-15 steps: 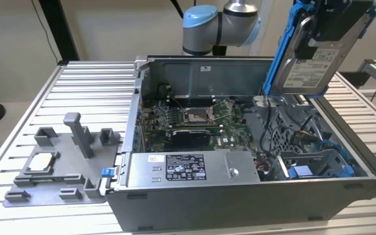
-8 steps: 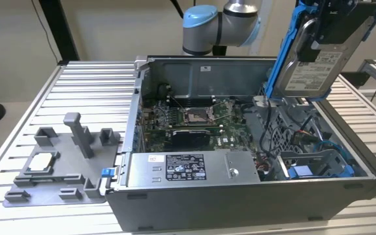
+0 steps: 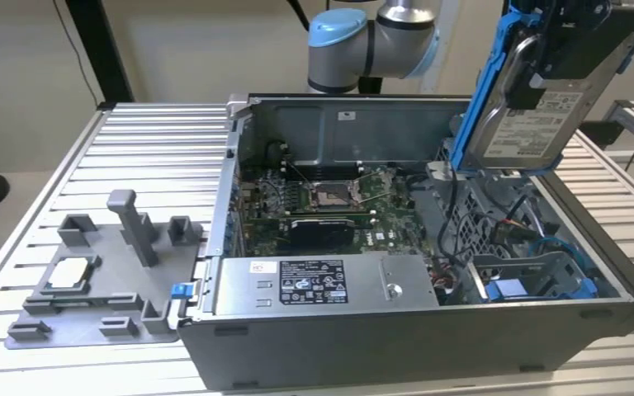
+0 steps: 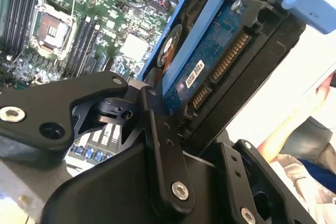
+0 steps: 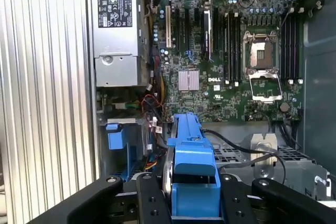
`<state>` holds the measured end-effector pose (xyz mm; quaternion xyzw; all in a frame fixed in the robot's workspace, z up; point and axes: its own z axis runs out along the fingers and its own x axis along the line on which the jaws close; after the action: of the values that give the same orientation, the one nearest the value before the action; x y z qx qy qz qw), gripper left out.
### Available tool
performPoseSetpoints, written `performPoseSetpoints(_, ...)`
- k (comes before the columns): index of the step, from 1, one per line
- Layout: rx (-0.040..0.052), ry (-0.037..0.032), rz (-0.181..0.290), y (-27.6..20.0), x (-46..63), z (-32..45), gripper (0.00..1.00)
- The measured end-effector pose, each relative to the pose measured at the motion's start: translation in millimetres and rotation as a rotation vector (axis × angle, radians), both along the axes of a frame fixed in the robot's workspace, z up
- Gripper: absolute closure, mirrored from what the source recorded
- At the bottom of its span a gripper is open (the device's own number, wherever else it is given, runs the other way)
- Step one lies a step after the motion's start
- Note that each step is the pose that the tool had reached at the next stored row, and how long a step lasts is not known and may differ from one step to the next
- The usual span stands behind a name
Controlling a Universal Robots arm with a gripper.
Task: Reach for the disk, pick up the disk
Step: 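Pick up the disk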
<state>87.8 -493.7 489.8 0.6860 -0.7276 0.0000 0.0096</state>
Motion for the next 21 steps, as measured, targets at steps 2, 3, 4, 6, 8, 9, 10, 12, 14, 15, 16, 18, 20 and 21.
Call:
performPoseSetpoints(2,0.0,0.0,0.0,-0.2,0.0,0.0,1.0)
performPoseSetpoints(3,-0.0001,0.0,0.0,-0.2,0.0,0.0,1.0)
performPoseSetpoints(4,-0.0001,0.0,0.0,-0.2,0.0,0.0,1.0)
performPoseSetpoints(6,-0.0001,0.0,0.0,-0.5,0.0,0.0,1.0)
performPoseSetpoints(8,0.0,0.0,0.0,-1.4,0.0,0.0,1.0)
performPoseSetpoints(9,-0.0001,0.0,0.0,-2.0,0.0,0.0,1.0)
performPoseSetpoints(10,-0.0001,0.0,0.0,-2.8,0.0,0.0,1.0)
performPoseSetpoints(12,-0.0001,0.0,0.0,-4.4,0.0,0.0,1.0)
performPoseSetpoints(14,0.0,0.0,0.0,-6.3,0.0,0.0,1.0)
performPoseSetpoints(15,-0.0001,0.0,0.0,-7.5,0.0,0.0,1.0)
performPoseSetpoints(16,-0.0001,0.0,0.0,-8.8,0.0,0.0,1.0)
performPoseSetpoints(18,0.0,0.0,0.0,-12.4,0.0,0.0,1.0)
performPoseSetpoints(20,-0.0001,0.0,0.0,-16.9,0.1,-0.1,1.0)
performPoseSetpoints(21,-0.0002,0.0001,0.0,-19.2,0.3,-0.1,1.0)
